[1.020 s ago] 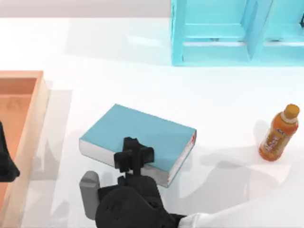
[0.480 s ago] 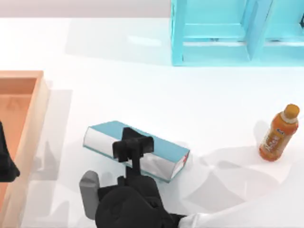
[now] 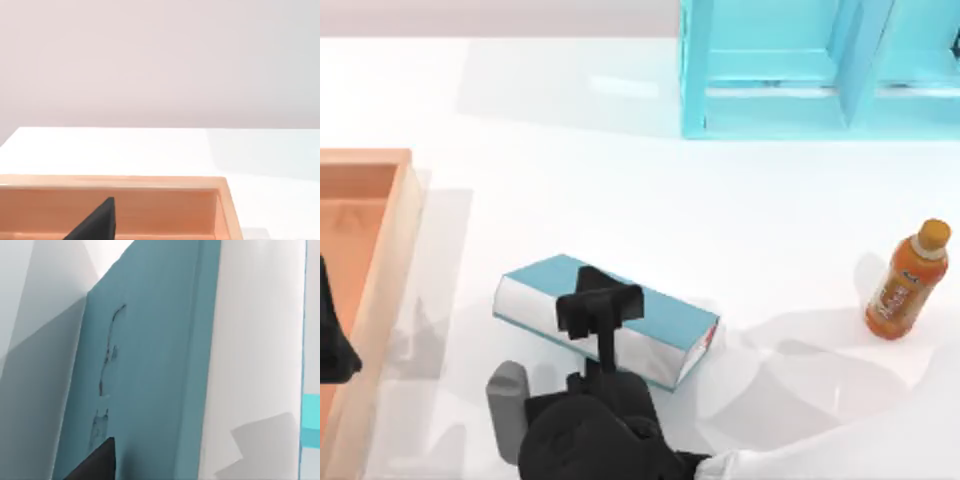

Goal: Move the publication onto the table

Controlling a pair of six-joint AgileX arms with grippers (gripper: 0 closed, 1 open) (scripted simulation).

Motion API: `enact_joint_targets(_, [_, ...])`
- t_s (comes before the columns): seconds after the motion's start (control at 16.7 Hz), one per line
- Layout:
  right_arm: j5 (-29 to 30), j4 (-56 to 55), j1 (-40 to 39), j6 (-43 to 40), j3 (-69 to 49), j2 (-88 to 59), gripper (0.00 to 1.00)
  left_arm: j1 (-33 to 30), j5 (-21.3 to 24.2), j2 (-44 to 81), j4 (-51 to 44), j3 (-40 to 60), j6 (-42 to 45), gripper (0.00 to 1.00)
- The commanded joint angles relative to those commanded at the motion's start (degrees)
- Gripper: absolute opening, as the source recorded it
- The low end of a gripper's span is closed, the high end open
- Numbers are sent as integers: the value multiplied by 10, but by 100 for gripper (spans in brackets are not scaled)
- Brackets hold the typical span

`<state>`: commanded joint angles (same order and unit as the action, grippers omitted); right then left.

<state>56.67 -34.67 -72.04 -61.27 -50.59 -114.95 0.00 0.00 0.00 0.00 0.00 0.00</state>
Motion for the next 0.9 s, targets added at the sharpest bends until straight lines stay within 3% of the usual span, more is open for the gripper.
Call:
enact_joint_targets(0.24, [26, 78, -38, 67, -12, 5, 100, 0, 0, 0, 0, 0, 0, 100])
enact_joint_targets(0.9, [148, 442, -213, 375, -69, 27, 100, 0, 0, 0, 0, 0, 0, 100])
